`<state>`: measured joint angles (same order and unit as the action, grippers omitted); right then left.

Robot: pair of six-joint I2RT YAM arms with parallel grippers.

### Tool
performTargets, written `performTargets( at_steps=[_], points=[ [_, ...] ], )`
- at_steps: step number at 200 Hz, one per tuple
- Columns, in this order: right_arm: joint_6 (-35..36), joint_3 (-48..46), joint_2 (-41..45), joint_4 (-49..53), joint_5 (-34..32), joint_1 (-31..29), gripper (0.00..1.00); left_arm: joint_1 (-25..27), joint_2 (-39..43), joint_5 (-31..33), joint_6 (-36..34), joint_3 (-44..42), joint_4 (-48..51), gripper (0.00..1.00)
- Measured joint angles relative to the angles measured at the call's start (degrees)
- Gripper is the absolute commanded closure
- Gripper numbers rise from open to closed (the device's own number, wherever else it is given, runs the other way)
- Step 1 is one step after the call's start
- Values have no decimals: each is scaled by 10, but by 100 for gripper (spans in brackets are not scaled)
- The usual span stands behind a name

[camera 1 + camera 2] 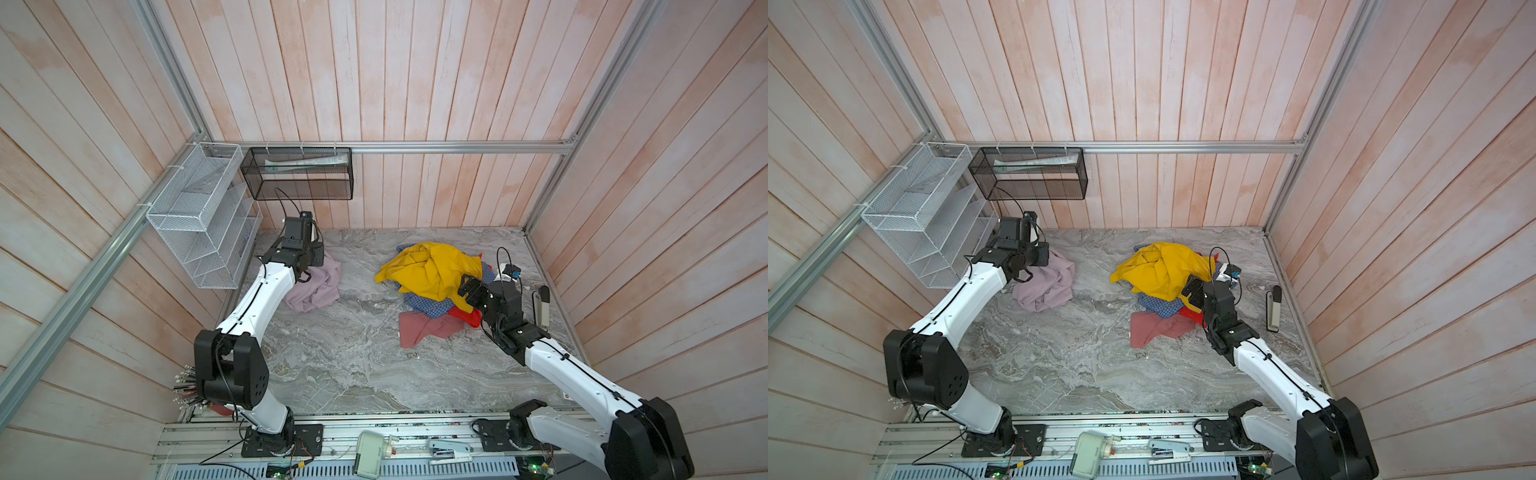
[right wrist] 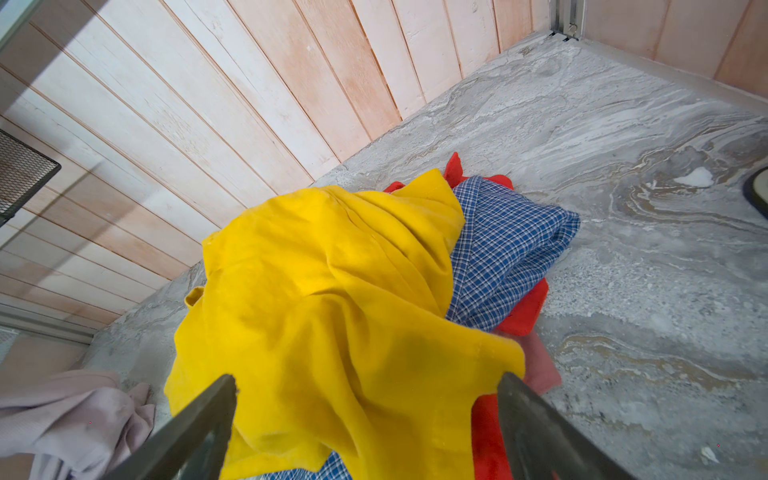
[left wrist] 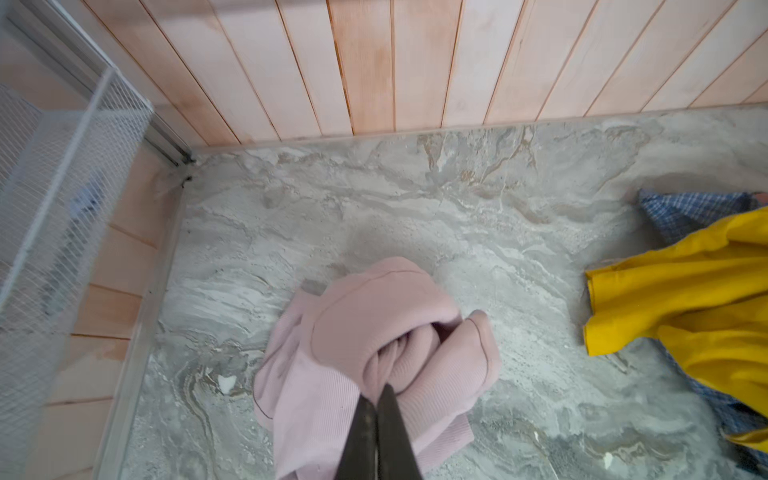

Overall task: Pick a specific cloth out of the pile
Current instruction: 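Lower the pink garment with the left gripper onto the table beside the pile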

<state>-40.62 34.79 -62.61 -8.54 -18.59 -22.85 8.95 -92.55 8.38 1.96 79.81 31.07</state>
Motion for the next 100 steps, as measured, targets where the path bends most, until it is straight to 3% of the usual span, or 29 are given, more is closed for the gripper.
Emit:
performTargets(
  at_steps=[48, 100],
  points=[
    [0, 3, -6, 1, 0, -1, 2, -8, 0, -36, 46, -73, 9, 100],
    [2, 10, -23, 6, 1, -4, 2, -80, 0, -65, 102, -137, 26, 100]
  ],
)
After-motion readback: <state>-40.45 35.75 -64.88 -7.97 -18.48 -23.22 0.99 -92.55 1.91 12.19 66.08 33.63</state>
